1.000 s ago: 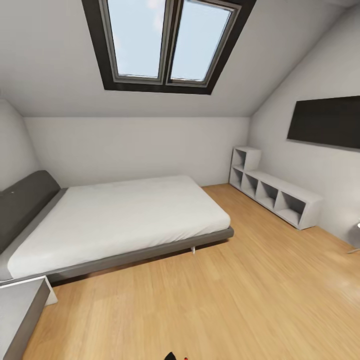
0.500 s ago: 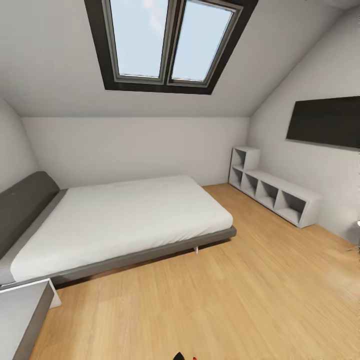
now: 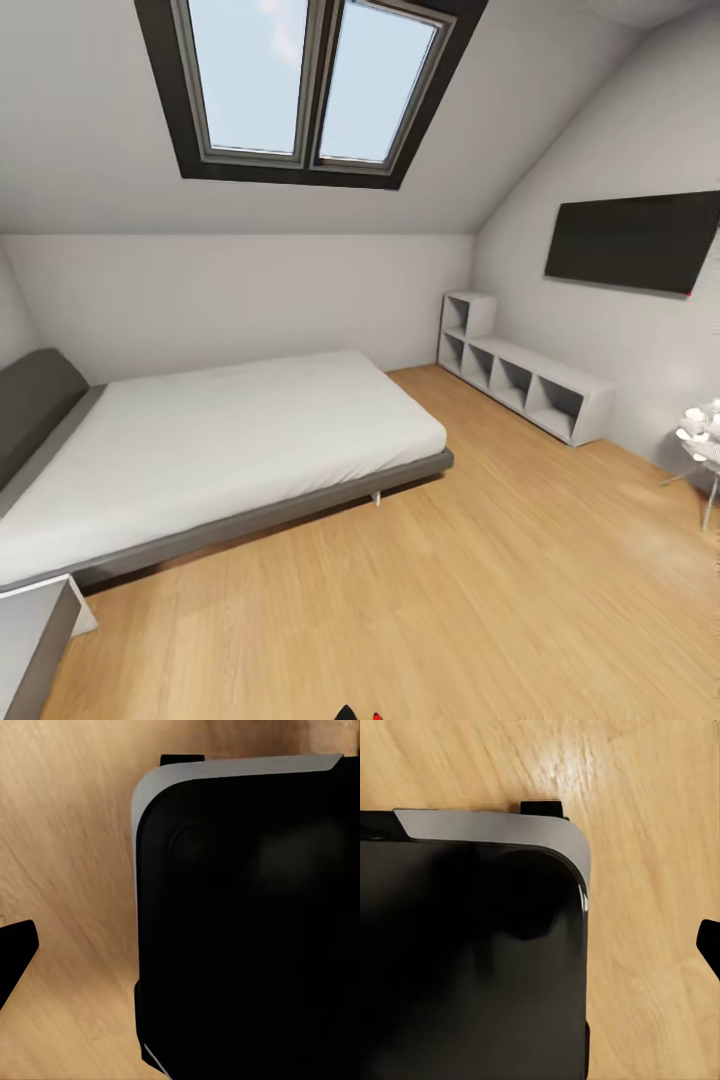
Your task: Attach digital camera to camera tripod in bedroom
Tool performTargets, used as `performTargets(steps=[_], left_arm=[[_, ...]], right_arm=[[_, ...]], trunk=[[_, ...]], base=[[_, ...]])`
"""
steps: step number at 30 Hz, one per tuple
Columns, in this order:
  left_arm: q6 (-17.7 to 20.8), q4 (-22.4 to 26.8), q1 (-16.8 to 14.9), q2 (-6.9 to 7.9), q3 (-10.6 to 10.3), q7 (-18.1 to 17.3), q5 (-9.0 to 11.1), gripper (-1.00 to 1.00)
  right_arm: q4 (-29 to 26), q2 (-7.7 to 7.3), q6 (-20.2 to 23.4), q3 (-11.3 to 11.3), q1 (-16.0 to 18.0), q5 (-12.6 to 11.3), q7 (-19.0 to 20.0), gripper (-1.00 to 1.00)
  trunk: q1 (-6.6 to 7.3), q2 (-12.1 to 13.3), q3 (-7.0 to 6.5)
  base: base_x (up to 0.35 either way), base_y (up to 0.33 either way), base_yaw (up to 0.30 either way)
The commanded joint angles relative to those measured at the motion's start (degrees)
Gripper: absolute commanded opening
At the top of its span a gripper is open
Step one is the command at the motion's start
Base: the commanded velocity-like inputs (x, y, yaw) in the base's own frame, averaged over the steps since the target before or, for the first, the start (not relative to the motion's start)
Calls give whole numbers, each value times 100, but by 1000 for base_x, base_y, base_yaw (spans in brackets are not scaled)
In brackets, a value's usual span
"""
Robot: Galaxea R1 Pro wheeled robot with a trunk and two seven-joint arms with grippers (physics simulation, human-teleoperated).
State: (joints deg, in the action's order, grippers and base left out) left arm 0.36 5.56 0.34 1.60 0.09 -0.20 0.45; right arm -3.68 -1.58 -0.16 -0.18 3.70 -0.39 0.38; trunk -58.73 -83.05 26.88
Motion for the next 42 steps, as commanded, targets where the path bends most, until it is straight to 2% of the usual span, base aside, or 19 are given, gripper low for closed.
performTargets(steps=[1, 8, 13, 15, 22, 26, 28, 29, 32, 34, 35, 38, 39, 42], left_arm=[[6, 54, 2, 0, 0, -7, 5, 100], [95, 368, -73, 18, 14, -25, 7, 100], [510, 597, -401, 61, 106, -41, 9, 100], [732, 683, -600, 70, 168, -57, 11, 100], [1475, 1261, -1508, 31, 339, -93, 57, 100], [1789, 1808, -1866, 10, 507, -92, 384, 100], [1946, 2121, -1987, 1, 557, -76, 609, 100], [2133, 2451, -2065, -3, 587, -63, 822, 100], [2431, 2992, -2134, -11, 619, -54, 1056, 100], [2576, 3404, -2156, -15, 627, -60, 1161, 100], [2576, 3404, -2156, -15, 627, -60, 1161, 100], [2743, 4088, -2113, -45, 607, -83, 1271, 100], [2743, 4088, -2113, -45, 607, -83, 1271, 100], [2988, 4803, -1868, -117, 545, -93, 1329, 100]], right_arm=[[0, -2, 4, -1, 25, -4, 4, 100], [-1, -37, 29, -2, 198, -6, 4, 100], [-1, -157, 47, -15, 474, -28, -6, 100], [-2, -199, 60, -19, 662, -39, -11, 100], [-2, -240, 494, -30, 1749, -90, -18, 100], [-2, -221, 995, -33, 2389, -101, -20, 100], [-3, -218, 1234, -33, 2689, -104, -18, 100], [-24, -214, 1403, -34, 2962, -106, -14, 100], [-168, -210, 1577, -34, 3286, -111, -9, 100], [-360, -204, 1660, -34, 3425, -114, -8, 100], [-360, -204, 1660, -34, 3425, -114, -8, 100], [-818, -195, 1893, -33, 3531, -115, -12, 100], [-818, -195, 1893, -33, 3531, -115, -12, 100], [-1478, -207, 2427, -27, 3557, -107, -16, 100]], trunk=[[0, -2, 5], [0, -2, 5], [0, -2, 5], [0, -2, 5], [0, -2, 5], [0, -2, 5], [0, -2, 5], [0, -2, 5], [0, -2, 5], [0, -2, 5], [0, -2, 5], [0, -2, 5], [0, -2, 5], [0, -2, 5]], base=[[0, 2, -161], [0, 1, -162], [0, 0, -160], [0, 0, -146], [0, 0, -88], [0, 0, -26], [0, 0, -13], [0, 0, -7], [0, 0, -5], [0, 0, -3], [0, 0, -2], [0, 0, -2], [0, 0, -1], [0, 0, -11]])
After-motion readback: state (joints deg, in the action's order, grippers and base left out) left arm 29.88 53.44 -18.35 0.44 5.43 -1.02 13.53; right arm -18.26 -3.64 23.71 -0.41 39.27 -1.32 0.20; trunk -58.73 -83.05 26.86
